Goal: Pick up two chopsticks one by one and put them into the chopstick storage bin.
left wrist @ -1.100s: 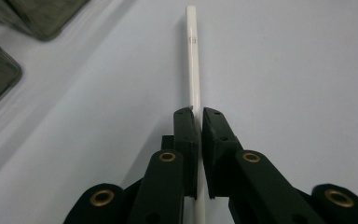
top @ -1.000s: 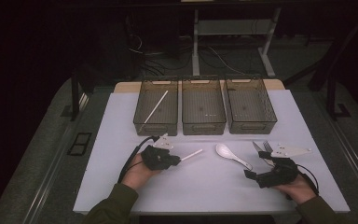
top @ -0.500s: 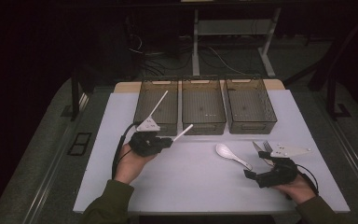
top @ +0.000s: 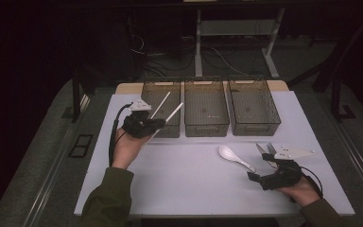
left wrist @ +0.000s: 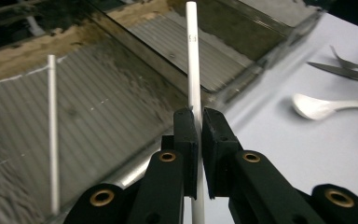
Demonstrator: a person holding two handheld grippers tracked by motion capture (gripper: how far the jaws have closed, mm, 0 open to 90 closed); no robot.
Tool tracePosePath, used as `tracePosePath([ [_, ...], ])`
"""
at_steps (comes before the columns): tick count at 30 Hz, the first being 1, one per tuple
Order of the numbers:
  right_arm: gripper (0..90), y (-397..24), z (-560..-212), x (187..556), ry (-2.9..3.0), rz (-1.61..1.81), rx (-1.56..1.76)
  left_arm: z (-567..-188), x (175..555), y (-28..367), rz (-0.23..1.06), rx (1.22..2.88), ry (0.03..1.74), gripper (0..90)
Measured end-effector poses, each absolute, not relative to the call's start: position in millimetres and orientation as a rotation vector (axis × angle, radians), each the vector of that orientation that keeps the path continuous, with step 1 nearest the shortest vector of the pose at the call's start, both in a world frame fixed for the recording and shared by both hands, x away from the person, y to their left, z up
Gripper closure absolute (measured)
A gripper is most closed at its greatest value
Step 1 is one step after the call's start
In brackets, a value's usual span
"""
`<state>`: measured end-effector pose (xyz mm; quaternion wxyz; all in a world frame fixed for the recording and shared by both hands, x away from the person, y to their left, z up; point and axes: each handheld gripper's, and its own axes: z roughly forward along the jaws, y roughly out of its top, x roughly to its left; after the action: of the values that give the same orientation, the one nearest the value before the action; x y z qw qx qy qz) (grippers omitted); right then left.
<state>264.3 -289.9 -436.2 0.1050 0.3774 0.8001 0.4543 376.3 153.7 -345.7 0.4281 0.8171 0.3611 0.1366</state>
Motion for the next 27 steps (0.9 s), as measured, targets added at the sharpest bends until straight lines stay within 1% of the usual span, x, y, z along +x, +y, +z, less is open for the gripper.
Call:
tracePosePath([
  [8,2.5,-290,-436,265,2.354,1.342,1.111,-334,408,156,0.375,2.048,0.945,84.2],
  [14,2.5,-290,-436,265,2.354,1.344,1.114,-324,440,154,0.399,2.051,0.992,84.2],
  [18,2.5,-291,-436,265,2.353,1.349,1.116,-321,462,151,0.408,2.077,0.977,84.2],
  [27,2.5,-292,-435,264,2.355,1.361,1.116,-331,496,146,0.416,2.060,0.974,84.1],
])
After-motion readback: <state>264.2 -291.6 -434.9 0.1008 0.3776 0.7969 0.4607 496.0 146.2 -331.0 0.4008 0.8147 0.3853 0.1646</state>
